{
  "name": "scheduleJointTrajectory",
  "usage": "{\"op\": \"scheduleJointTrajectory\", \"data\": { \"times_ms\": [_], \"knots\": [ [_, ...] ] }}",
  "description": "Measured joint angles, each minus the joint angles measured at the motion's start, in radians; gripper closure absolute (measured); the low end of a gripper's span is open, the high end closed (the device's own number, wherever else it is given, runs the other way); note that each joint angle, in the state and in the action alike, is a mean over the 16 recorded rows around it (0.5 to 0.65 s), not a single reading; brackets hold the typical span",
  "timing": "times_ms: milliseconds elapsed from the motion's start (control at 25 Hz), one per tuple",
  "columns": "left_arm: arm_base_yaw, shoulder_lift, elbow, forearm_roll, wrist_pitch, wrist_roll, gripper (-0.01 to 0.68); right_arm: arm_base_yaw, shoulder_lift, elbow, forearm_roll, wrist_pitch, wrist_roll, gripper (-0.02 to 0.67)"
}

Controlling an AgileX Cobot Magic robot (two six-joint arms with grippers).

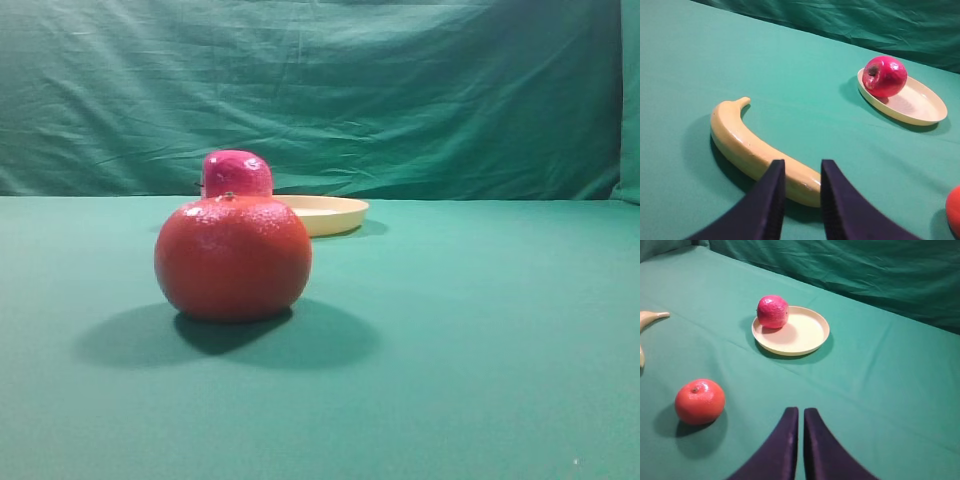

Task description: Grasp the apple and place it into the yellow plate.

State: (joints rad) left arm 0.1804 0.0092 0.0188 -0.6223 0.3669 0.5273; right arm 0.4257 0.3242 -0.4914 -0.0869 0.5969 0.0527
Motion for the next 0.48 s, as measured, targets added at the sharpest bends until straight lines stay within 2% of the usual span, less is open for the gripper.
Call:
{"op": "scheduleJointTrajectory", "data": {
  "times_ms": [480],
  "knots": [
    [0.0, 0.0, 0.0, 0.0, 0.0, 0.0, 0.516, -0.266, -0.251, 0.318, -0.008, -0.191, 0.0, 0.649]
  ]
}}
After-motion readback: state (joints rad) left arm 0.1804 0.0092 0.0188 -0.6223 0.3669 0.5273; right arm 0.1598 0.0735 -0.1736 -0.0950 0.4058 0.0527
